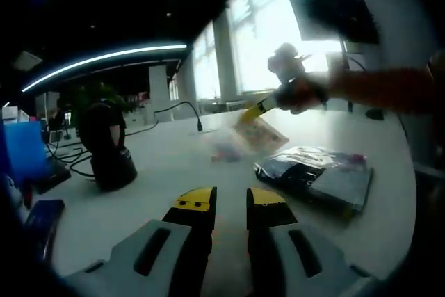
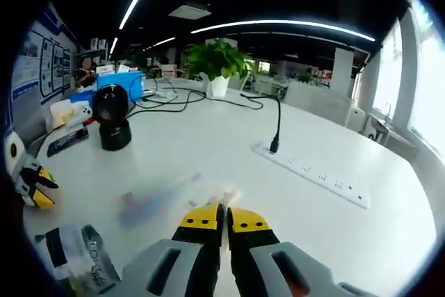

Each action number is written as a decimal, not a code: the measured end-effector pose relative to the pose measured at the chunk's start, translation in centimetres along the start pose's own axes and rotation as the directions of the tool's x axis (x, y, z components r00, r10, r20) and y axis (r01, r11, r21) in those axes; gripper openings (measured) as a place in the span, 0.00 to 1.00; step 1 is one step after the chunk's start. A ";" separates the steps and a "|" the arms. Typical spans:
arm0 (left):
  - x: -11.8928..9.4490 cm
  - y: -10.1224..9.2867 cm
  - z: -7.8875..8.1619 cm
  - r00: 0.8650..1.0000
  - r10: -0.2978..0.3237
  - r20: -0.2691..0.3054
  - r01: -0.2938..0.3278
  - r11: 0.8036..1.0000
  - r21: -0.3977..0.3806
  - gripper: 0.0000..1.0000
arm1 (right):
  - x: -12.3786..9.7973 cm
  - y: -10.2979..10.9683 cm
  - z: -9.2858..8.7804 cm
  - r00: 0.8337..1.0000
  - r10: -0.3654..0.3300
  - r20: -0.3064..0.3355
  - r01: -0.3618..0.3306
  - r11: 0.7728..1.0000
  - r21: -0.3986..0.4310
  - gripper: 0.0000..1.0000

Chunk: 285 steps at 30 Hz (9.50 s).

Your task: Clip sheet goods on table flip sheet goods clip sheet goods scan sheet goods put sheet goods back to table

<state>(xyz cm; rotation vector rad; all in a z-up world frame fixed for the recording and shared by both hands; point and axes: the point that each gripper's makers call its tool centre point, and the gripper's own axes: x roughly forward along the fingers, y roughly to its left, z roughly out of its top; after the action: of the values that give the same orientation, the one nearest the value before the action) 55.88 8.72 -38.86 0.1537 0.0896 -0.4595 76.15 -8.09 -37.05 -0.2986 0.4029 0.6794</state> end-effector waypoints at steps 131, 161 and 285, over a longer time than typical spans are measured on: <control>0.1 0.0 -0.1 1.000 0.003 -0.006 -0.003 1.000 0.013 0.11 | -2.6 1.2 1.7 0.996 -0.070 0.062 0.074 0.995 -0.059 0.00; 0.1 0.0 -0.2 1.000 0.004 -0.010 -0.004 1.000 0.022 0.11 | -10.2 4.0 -0.7 0.986 -0.038 0.160 0.039 0.999 -0.001 0.00; 0.3 0.4 0.1 1.000 0.017 -0.008 -0.017 1.000 0.001 0.10 | -20.5 4.8 -10.9 0.921 -0.183 0.344 0.182 0.983 0.036 0.00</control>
<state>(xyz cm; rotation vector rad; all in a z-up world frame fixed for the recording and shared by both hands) 56.34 8.93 -38.71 0.1573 0.0956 -0.4423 55.70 -19.95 -38.03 -0.2044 0.0375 0.5337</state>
